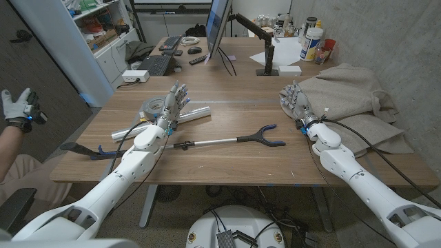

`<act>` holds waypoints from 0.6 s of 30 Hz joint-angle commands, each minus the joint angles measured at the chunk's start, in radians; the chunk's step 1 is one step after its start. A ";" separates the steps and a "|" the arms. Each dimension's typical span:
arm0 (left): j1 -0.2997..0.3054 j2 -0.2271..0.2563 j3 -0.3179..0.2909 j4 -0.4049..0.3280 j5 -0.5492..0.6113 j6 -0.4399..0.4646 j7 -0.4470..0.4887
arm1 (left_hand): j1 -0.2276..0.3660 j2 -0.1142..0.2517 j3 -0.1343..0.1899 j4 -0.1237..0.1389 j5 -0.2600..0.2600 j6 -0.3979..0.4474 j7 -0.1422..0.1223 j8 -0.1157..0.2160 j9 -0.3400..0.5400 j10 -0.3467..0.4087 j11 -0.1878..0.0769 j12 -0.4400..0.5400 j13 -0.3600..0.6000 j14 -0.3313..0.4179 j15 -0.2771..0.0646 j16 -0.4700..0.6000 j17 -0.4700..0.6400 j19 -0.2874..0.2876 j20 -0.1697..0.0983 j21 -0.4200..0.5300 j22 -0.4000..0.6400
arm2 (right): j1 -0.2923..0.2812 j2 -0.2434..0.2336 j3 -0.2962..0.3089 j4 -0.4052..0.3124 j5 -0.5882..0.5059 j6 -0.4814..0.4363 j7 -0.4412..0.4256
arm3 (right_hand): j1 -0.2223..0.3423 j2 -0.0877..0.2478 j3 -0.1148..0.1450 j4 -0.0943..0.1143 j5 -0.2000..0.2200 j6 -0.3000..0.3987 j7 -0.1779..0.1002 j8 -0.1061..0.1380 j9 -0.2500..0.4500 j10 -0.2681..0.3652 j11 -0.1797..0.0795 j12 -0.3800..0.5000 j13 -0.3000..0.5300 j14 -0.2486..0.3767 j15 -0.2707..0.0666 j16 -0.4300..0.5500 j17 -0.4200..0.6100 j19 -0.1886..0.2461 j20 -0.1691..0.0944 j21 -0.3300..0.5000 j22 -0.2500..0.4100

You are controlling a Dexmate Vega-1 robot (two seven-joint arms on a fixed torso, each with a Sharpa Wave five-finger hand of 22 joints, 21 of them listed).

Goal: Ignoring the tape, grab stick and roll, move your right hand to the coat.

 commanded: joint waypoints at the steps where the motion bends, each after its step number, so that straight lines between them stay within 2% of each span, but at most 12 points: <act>1: 0.003 0.002 -0.001 -0.005 0.000 0.003 0.004 | 0.010 0.001 0.007 0.000 0.005 0.002 -0.008 0.005 0.005 0.007 0.001 0.005 0.004 -0.008 0.000 0.007 0.002 0.000 0.008 0.005 0.004 | -0.003 -0.007 -0.001 -0.007 -0.006 -0.005 -0.007 | 0.007 -0.001 0.006 0.000 0.008 0.006 -0.002 0.004 0.005 -0.001 0.009 0.005 0.003 -0.005 -0.001 0.008 0.005 0.005 0.000 0.008 0.001; 13: 0.002 0.002 0.000 -0.003 0.003 -0.001 0.001 | 0.010 0.001 0.006 0.000 0.005 0.004 -0.008 0.005 0.005 0.010 0.000 0.005 0.004 -0.008 0.000 0.007 0.003 0.000 0.007 0.005 0.004 | -0.008 -0.017 0.002 -0.015 -0.014 -0.005 -0.014 | 0.007 -0.002 0.005 -0.001 0.008 0.006 -0.002 0.004 0.005 -0.002 0.009 0.005 0.003 -0.007 0.000 0.007 0.005 0.006 0.001 0.008 0.001; 18: 0.002 0.001 0.000 -0.002 0.001 0.000 0.002 | 0.010 0.001 0.006 0.000 0.005 0.006 -0.008 0.006 0.005 0.009 0.001 0.004 0.004 -0.009 0.001 0.006 0.003 0.000 0.006 0.005 0.004 | -0.012 -0.038 0.000 -0.051 -0.044 -0.017 -0.044 | 0.007 -0.002 0.005 -0.001 0.007 0.006 -0.002 0.004 0.005 -0.001 0.009 0.005 0.003 -0.006 0.000 0.007 0.005 0.006 0.003 0.008 0.001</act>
